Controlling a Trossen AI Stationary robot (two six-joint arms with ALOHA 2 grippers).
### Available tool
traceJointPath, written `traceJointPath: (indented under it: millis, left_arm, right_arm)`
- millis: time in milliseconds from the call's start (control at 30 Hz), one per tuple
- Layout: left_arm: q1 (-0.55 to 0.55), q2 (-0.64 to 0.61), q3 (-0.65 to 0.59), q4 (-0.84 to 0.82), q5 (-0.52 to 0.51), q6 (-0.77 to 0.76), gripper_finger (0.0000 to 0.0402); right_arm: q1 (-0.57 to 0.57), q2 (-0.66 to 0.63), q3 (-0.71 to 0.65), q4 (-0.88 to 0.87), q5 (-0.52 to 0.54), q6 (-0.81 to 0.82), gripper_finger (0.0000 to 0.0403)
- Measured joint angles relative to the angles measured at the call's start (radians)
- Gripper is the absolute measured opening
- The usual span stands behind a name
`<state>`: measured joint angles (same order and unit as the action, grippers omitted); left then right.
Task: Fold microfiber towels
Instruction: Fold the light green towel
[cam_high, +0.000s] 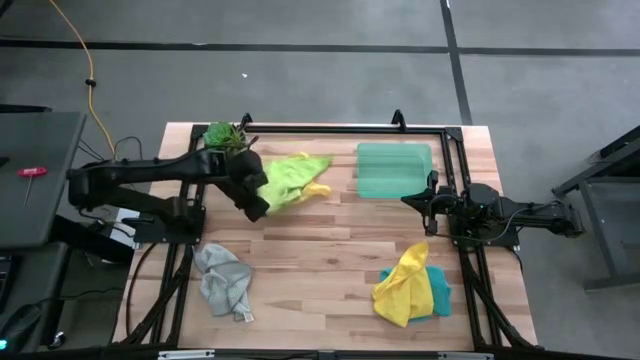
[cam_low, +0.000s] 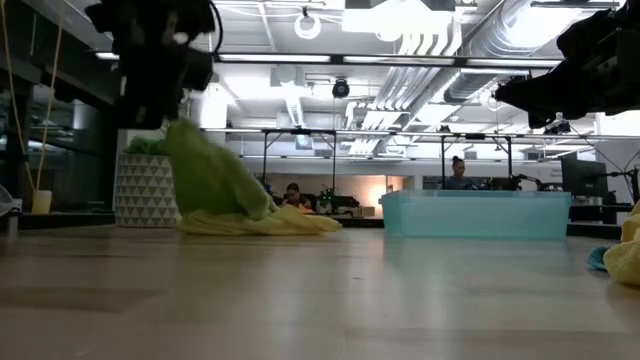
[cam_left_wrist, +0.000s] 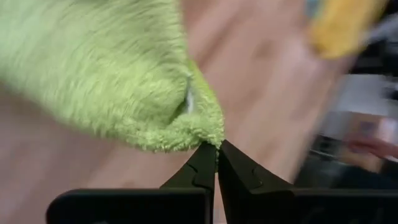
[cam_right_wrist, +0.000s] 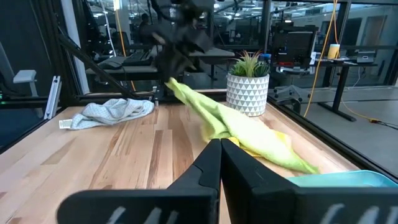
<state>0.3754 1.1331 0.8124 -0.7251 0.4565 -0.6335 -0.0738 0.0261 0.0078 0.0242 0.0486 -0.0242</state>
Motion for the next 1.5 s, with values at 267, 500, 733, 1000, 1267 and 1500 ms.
traceJointPath:
  millis: [267,500,733,1000,1267,1500]
  left_arm:
    - [-0.06,-0.04,0.001,0.338,0.107,-0.149,0.0]
    - [-0.062,-0.062,0.001,0.357,0.16,-0.132,0.0]
    - [-0.078,-0.069,0.001,0.356,0.198,-0.089,0.0]
    - [-0.089,-0.069,0.001,0.453,0.206,-0.07,0.0]
    - [-0.05,-0.072,0.001,0.735,0.198,-0.139,0.0]
    - [-0.029,-0.072,0.001,0.747,0.196,-0.151,0.0]
  right_arm:
    - [0.0,0.0,0.0,0.0,0.0,-0.001,0.0]
    - [0.0,0.0,0.0,0.0,0.0,0.0,0.0]
    - [0.0,0.0,0.0,0.011,0.0,0.041,0.0]
    - [0.0,0.0,0.0,0.343,0.111,0.555,0.0]
    - [0.021,0.11,0.001,0.534,0.124,0.709,0.0]
    - [0.08,0.447,0.123,0.531,0.12,0.742,0.0]
